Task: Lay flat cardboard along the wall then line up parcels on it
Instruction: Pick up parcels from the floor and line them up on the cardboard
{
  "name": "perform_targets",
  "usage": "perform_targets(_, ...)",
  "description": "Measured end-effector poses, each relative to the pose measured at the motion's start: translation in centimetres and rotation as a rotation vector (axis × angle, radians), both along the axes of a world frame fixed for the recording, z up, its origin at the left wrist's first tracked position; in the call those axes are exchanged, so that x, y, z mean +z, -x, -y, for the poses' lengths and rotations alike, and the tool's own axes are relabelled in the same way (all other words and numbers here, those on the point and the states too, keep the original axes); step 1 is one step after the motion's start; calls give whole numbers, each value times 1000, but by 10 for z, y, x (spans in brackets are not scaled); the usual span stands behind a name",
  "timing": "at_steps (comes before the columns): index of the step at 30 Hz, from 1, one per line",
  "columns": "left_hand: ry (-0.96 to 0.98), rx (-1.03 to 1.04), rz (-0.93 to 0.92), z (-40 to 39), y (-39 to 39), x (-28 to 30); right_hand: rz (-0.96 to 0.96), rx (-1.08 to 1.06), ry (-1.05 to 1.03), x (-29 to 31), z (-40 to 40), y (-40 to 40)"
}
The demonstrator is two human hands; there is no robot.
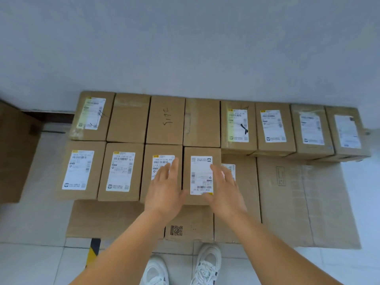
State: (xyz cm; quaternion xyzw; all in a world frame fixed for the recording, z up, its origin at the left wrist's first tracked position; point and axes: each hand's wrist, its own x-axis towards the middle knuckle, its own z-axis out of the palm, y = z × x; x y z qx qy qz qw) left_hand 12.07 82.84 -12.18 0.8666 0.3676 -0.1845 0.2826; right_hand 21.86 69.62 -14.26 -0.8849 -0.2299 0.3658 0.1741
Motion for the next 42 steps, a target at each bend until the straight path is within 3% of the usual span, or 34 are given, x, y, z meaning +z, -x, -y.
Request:
perform_targets(7,121,78,228,29,-24,108,116,-303,-150,124,19,-9)
perform_targets(21,183,-321,504,102,-35,294,305,-916,-292,308,112,46)
perform_targets(29,300,-668,542,207,-5,335,404,-1280,-305,352,207,120)
perform_targets(42,417,-1194,411,425,74,332,458,-1831,-188,352,379,258)
